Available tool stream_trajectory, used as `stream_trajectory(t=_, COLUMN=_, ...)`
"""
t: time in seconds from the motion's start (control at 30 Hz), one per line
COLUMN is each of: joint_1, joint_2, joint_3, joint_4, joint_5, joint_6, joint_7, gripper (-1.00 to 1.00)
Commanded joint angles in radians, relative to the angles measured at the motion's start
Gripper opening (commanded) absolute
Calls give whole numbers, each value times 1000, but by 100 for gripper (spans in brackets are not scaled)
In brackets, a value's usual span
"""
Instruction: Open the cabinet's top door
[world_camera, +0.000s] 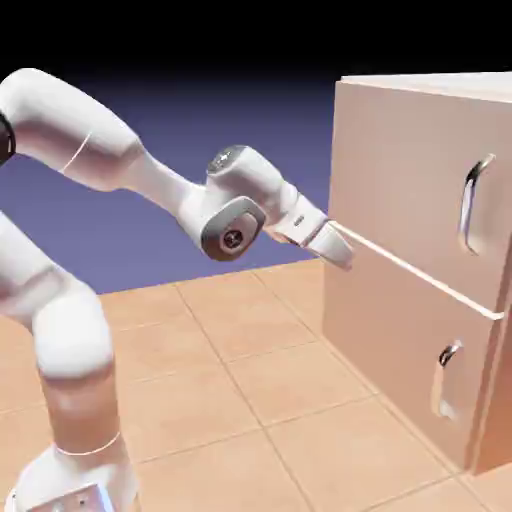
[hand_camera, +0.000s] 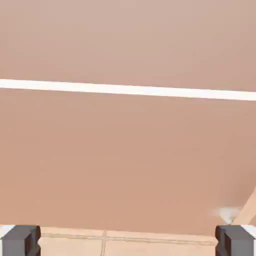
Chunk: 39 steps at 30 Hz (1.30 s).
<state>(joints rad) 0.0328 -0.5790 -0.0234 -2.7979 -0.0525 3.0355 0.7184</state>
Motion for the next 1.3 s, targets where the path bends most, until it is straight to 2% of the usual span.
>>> stream_trajectory(t=0.0, joint_1=17, joint_2=-7, joint_3=-19, joint_4=10, joint_5=-44, joint_6=-1, joint_7=-19, gripper=0)
stream_trajectory(t=1.27, joint_1=673, joint_2=-290, joint_3=-756, joint_4=390, joint_5=-1696, joint_6=-50, joint_7=-732, gripper=0)
